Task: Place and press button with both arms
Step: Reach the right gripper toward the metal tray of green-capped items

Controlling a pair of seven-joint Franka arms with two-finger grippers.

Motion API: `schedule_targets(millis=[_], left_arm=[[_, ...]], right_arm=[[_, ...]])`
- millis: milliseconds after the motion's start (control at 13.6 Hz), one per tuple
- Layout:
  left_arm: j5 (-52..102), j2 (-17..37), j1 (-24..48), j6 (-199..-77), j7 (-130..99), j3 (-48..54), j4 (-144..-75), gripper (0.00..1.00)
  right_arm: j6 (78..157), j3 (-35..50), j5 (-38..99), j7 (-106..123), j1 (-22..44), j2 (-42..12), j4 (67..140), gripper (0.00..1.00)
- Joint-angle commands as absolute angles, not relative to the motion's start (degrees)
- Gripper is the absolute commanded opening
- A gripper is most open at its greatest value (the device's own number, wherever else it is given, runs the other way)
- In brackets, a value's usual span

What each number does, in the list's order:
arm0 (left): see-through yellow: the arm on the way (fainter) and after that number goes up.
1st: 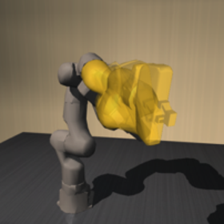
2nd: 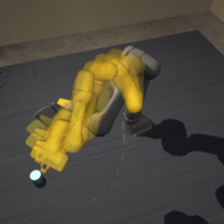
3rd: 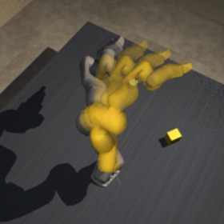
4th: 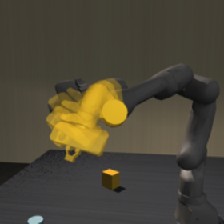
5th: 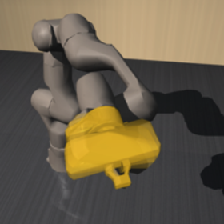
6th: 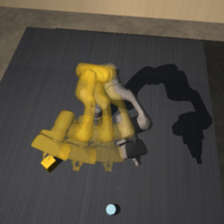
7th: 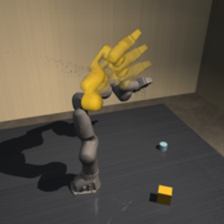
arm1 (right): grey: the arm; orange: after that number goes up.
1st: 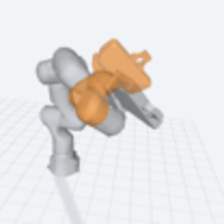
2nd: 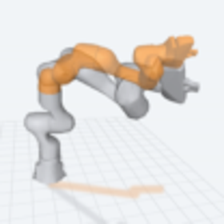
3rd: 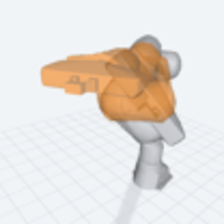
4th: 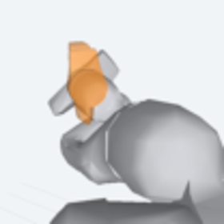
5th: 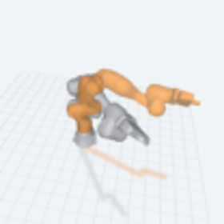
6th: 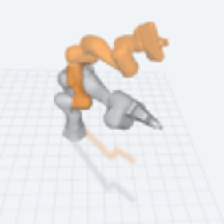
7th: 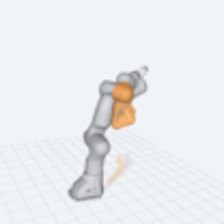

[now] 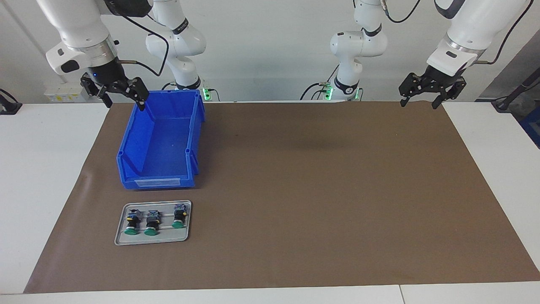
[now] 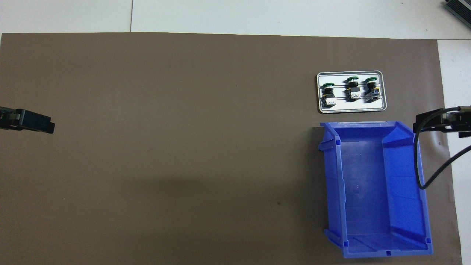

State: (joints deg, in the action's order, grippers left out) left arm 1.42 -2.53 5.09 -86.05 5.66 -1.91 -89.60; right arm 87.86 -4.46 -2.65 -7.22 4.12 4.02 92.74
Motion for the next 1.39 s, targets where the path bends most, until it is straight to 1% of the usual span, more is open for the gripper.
schedule_targets(millis=[0, 220, 440, 587, 660, 807, 1027, 1174, 1321], left_arm=[[1.76, -4.04, 5.27, -86.92, 6.06, -2.29, -91.41, 1.00], [1.76, -4.04, 5.27, -86.92, 6.06, -2.29, -91.41, 1.00], [1.76, -4.04, 5.27, -86.92, 6.06, -2.29, -91.41, 1.00], [1.76, -4.04, 5.27, -86.92, 6.06, -2.29, -91.41, 1.00], [1.76, -4.04, 5.27, -86.92, 6.06, -2.29, -91.41, 1.00], [1.76, -4.04, 5.27, -86.92, 6.06, -2.29, -91.41, 1.00], [1.76, -4.04, 5.27, -86.92, 6.06, -2.29, -91.41, 1.00], [1.76, -4.04, 5.27, -86.92, 6.06, -2.29, -91.41, 1.00], [1.76, -4.04, 5.27, -86.92, 6.06, -2.29, -91.41, 1.00]], right_arm=[[88.07, -4.13, -2.46, -7.21, 3.60, 5.36, 94.04, 1.00], [88.68, -4.04, -2.46, -7.64, 3.87, 5.27, 94.13, 1.00], [92.10, -4.04, -2.37, -7.12, 3.96, 5.10, 95.71, 1.00], [94.56, -4.04, -1.94, -6.77, 3.26, 1.86, 94.49, 1.00], [97.44, -4.04, -1.93, -6.42, 2.90, 0.28, 94.48, 1.00], [101.32, -4.22, -1.67, -4.40, 2.20, -5.15, 92.83, 1.00], [108.34, -3.96, -1.76, -3.87, 2.11, -16.04, 86.42, 1.00], [117.37, -3.69, -1.58, -2.38, 2.55, -22.56, 85.43, 1.00], [123.20, -3.69, -1.41, -0.36, 2.81, -26.26, 85.60, 1.00]])
